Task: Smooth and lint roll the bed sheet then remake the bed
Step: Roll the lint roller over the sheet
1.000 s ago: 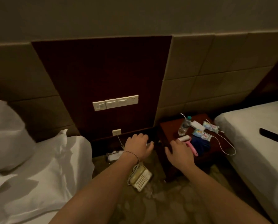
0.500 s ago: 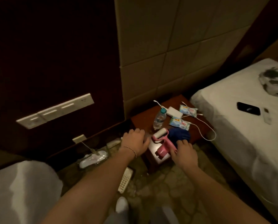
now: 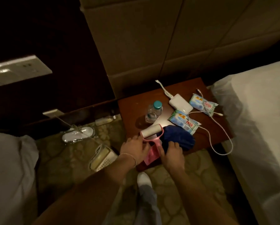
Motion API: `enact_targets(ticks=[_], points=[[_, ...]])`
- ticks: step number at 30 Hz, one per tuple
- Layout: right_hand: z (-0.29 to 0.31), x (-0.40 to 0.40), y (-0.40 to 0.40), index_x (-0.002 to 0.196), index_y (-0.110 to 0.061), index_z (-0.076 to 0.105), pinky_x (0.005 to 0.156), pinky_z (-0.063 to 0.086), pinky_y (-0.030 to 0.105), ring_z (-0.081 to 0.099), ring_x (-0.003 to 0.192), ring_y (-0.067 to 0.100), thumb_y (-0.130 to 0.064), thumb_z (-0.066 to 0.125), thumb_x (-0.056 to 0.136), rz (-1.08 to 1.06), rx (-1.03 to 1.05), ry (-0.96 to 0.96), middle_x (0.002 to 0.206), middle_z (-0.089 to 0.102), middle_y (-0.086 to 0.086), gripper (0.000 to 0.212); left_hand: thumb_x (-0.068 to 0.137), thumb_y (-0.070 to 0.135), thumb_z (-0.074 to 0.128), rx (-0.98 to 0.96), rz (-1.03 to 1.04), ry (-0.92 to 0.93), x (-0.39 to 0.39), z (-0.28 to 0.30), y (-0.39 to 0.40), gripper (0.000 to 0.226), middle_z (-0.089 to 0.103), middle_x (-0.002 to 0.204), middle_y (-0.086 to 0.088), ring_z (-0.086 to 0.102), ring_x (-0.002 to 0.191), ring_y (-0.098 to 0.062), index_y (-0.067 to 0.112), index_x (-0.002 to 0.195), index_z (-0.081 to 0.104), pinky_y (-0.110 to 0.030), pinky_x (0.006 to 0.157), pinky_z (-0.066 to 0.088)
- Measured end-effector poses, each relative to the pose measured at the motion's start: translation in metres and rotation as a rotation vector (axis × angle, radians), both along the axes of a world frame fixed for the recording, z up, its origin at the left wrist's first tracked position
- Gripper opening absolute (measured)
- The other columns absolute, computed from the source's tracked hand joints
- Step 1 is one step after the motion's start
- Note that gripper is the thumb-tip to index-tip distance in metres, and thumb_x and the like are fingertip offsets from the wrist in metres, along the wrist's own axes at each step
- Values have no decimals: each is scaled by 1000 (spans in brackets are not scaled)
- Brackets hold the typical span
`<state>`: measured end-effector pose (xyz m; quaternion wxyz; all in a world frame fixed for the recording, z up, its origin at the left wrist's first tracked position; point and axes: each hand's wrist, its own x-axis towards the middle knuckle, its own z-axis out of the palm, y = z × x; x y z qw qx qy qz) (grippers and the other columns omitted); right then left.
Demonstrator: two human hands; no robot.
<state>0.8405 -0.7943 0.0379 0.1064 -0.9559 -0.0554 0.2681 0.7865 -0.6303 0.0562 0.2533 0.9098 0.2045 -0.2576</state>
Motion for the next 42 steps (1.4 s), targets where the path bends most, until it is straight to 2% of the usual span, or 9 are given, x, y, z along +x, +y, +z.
enact_targets(ticks=[5, 10, 15, 19, 25, 31, 37, 39, 42], points=[[-42, 3, 1, 116, -12, 49, 89, 47, 43, 49, 110, 27, -53, 42, 98, 47, 46, 89, 118, 48, 9, 46, 103, 46, 40, -59, 243, 115, -5, -48, -28, 41, 46, 133, -12, 57, 116, -33, 13, 126, 46, -40, 95, 48], [-58, 1, 3, 114, -12, 49, 84, 46, 37, 48, 106, 23, -40, 41, 102, 89, 85, 101, 117, 47, 8, 31, 103, 34, 46, -115, 309, 188, -8, -74, -39, 34, 49, 134, -14, 53, 121, -30, 10, 127, 50, -35, 100, 42], [-54, 1, -1, 112, -13, 47, 82, 49, 38, 47, 107, 24, -26, 37, 102, 150, 33, 62, 118, 44, 7, 19, 102, 26, 47, -137, 455, 109, -9, -83, -41, 26, 57, 122, -17, 57, 110, -31, 7, 114, 60, -31, 92, 39], [-50, 2, -7, 114, -13, 47, 84, 50, 41, 47, 109, 24, -27, 34, 102, 139, 24, 13, 118, 43, 6, 23, 103, 28, 48, -155, 546, 47, -5, -82, -44, 26, 57, 116, -15, 58, 104, -29, 6, 107, 62, -31, 87, 39], [-41, -5, -19, 100, -10, 46, 73, 45, 39, 48, 88, 22, -23, 41, 102, 104, 325, -49, 103, 42, 7, 15, 97, 26, 58, -200, 648, -15, -7, -82, -46, 25, 59, 112, -19, 59, 104, -36, 3, 104, 65, -35, 90, 44], [-6, -15, -24, 99, -20, 40, 56, 33, 18, 46, 71, 7, -26, 41, 103, 193, 422, -14, 99, 38, -2, 7, 96, 36, 53, 1, 503, -13, -19, -45, -34, 39, 50, 127, -12, 56, 115, -33, 11, 124, 55, -42, 95, 49], [51, -35, 17, 105, -22, 39, 59, 40, 18, 52, 77, 8, -31, 38, 102, 457, 317, -41, 113, 43, 0, 9, 95, 38, 53, 105, 540, -51, -64, 20, 8, 40, 53, 128, -8, 54, 119, -28, 15, 128, 53, -40, 95, 49], [76, -52, 40, 110, -24, 42, 65, 47, 20, 53, 84, 7, -32, 36, 103, 560, 249, -77, 112, 47, -2, 12, 97, 43, 49, 128, 618, -48, -95, 45, 24, 41, 54, 130, -6, 52, 121, -27, 19, 130, 52, -41, 97, 49], [116, -89, 83, 108, -27, 41, 65, 51, 25, 55, 78, 7, -36, 31, 102, 656, 267, -84, 106, 45, -3, 14, 98, 49, 42, 186, 726, 11, -154, 85, 49, 46, 49, 135, -5, 48, 127, -26, 21, 134, 48, -38, 101, 45]])
